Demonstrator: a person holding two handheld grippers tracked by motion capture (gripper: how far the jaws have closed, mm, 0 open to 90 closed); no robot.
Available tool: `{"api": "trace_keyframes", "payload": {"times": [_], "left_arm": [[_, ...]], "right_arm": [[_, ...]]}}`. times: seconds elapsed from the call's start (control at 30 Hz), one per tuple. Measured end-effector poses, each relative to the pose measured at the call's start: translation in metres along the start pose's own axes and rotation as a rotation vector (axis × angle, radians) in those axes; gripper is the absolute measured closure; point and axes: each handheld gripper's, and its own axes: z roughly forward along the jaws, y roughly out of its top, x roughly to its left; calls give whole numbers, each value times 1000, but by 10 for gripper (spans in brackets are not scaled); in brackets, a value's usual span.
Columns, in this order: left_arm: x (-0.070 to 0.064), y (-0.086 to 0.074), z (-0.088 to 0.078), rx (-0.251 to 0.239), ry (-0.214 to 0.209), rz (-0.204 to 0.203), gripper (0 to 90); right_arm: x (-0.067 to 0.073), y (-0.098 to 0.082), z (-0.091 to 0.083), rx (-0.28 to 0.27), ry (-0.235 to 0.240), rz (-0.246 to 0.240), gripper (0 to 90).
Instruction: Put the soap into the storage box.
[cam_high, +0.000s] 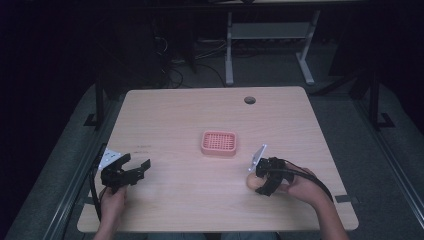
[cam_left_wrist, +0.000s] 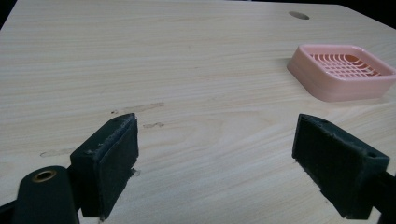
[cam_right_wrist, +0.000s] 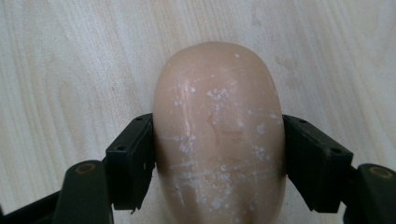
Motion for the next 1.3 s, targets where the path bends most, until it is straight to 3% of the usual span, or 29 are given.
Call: {"api": "trace_keyframes", "payload": {"times": [0.67,0.83,1.3], "left_arm": [[3,0,-2,-6,8,-7,142],[3,0,-2,-12,9,-12,142],[3,0,-2,-12,8,-17,142]], "right_arm": [[1,4,-1,30,16,-18,311],[0,5,-10,-6,1,-12,313],[-5,13,-21,-12,-13,-24,314]]}}
